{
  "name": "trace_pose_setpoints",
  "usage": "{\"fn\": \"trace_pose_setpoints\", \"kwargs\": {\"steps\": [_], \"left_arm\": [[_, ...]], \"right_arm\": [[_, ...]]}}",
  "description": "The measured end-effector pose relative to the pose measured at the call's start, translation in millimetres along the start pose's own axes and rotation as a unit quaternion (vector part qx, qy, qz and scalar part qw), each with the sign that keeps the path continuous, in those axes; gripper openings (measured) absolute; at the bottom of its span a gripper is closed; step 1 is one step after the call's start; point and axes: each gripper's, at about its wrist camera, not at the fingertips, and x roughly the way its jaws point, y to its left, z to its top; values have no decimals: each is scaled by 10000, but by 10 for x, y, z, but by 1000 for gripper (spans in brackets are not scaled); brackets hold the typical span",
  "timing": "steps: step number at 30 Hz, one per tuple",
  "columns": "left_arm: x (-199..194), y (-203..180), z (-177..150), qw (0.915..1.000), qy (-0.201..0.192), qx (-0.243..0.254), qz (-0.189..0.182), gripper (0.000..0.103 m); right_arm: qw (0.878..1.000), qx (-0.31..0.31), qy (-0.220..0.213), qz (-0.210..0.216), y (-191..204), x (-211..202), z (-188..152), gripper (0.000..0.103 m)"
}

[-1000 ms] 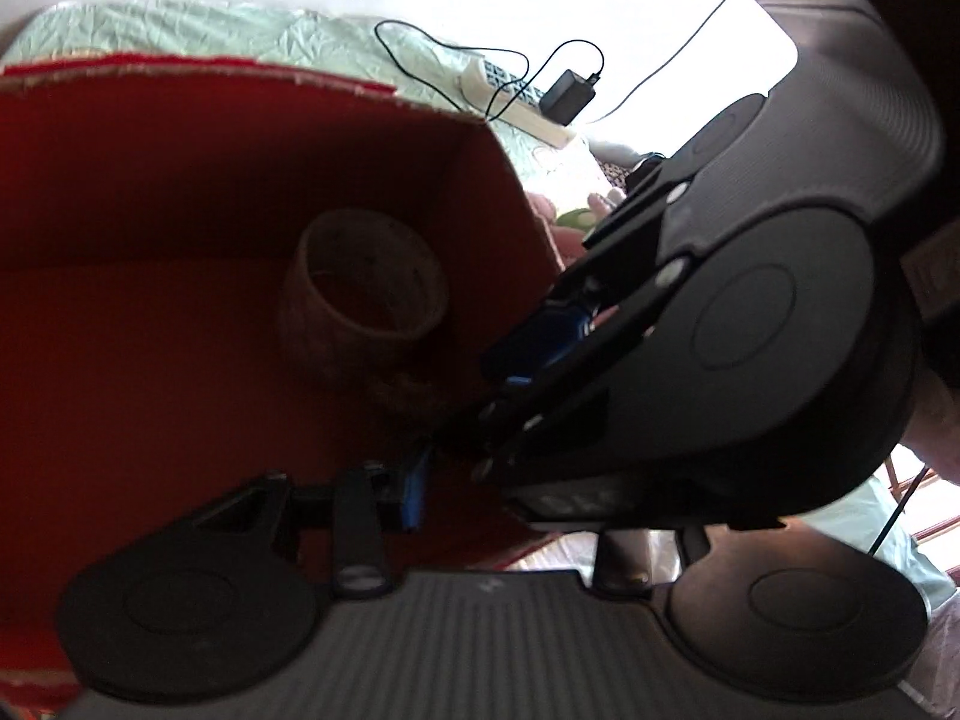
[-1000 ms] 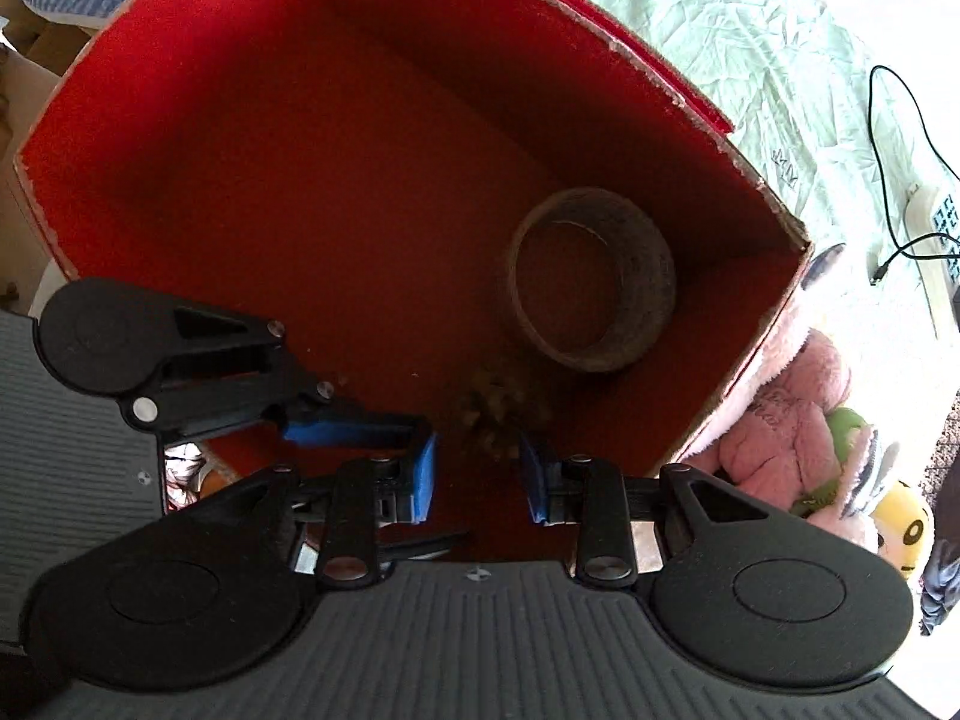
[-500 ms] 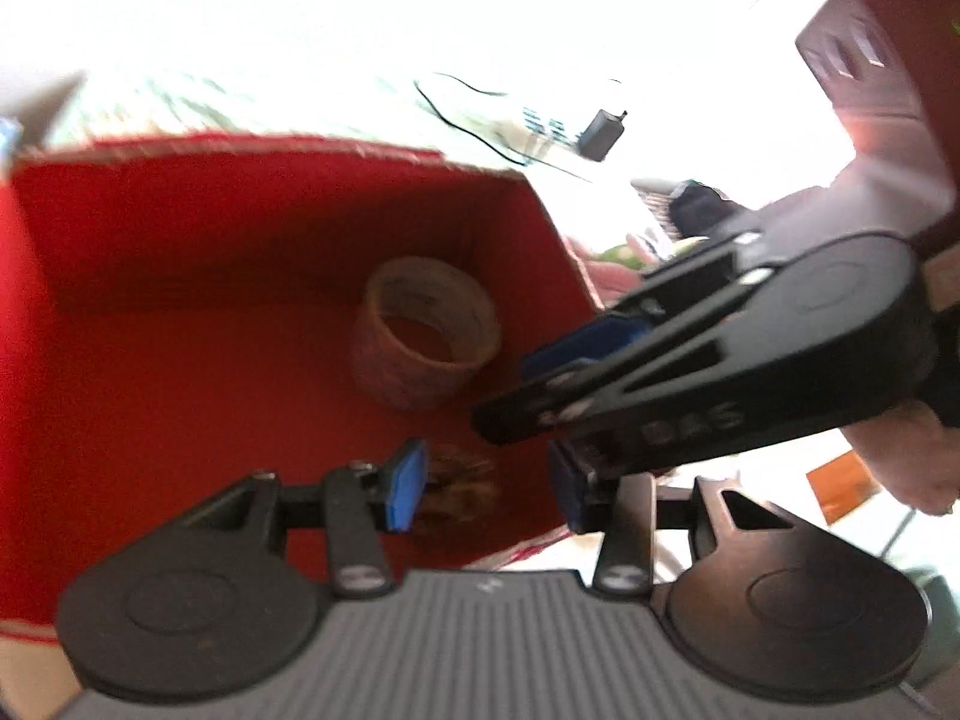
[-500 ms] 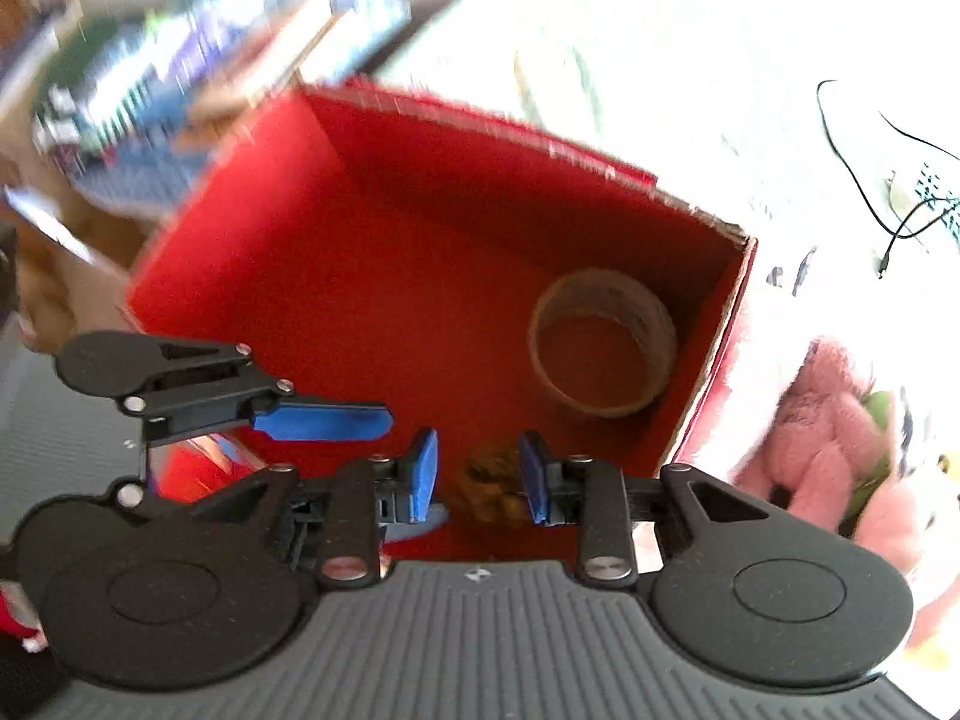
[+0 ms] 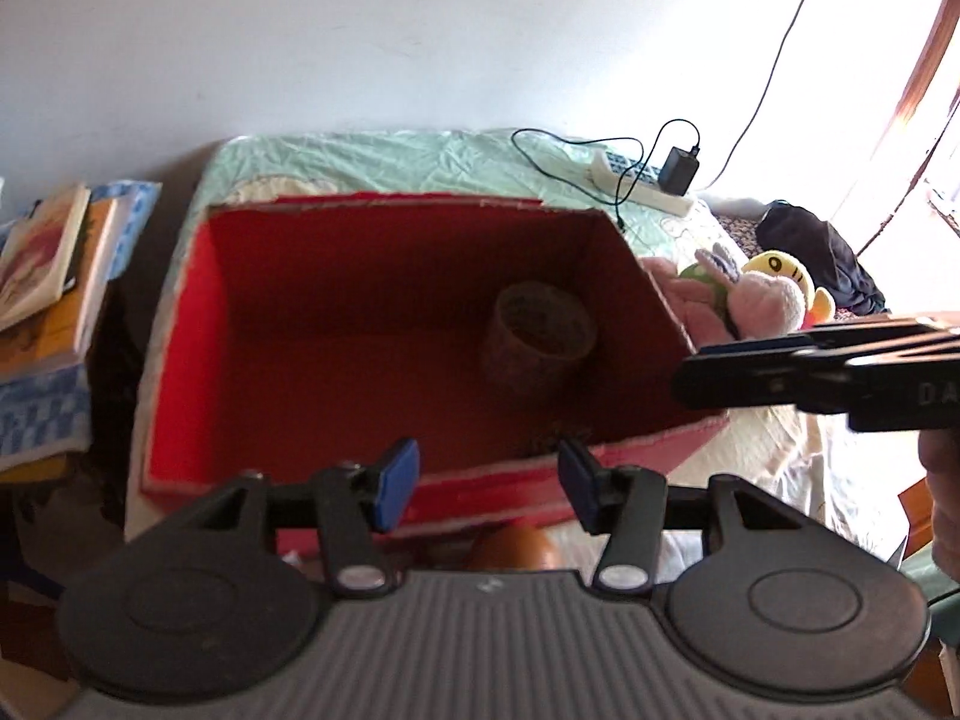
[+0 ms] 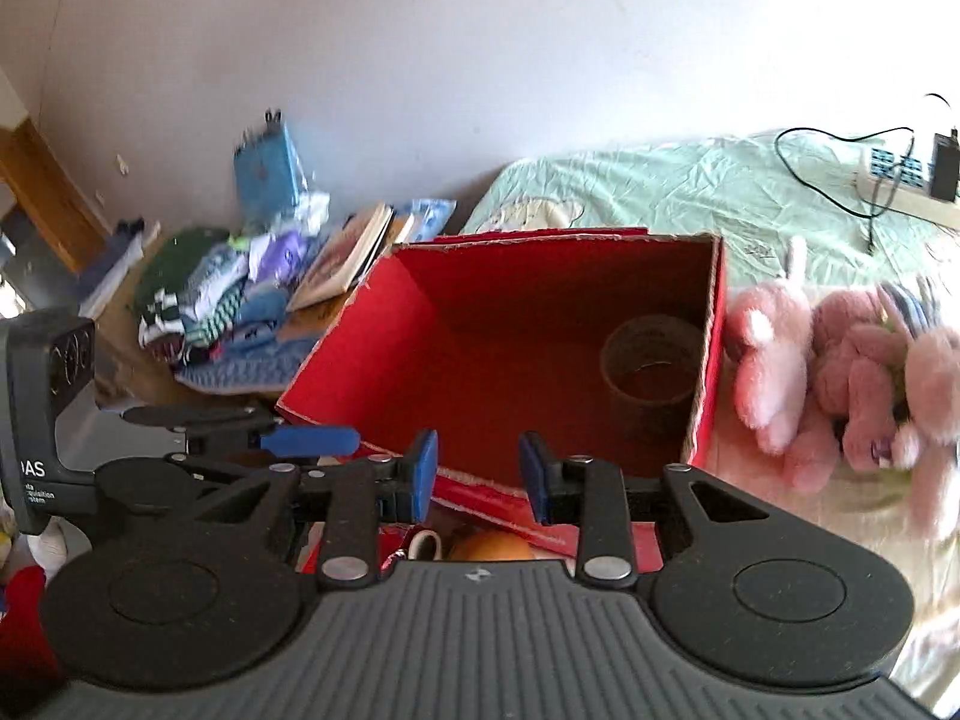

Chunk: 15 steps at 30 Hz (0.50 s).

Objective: Organize objects
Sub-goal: 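Move the right gripper back to the wooden gourd-shaped figure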

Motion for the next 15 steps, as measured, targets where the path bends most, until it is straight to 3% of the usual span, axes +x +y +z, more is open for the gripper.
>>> {"fn": "trace_pose_setpoints", "kwargs": {"steps": [6,11,15], "left_arm": [[80,-107,-235,9994,281,109,158,53],[213,-188,-475,9979,609,196,82,53],[268,-284,-652,9961,811,333,-23,53]], "right_arm": [[9997,109,-197,126,78,147,-377,33],[9976,682,45,-47,-20,337,-612,33],[9906,1319,362,50,-197,477,-757,33]]}}
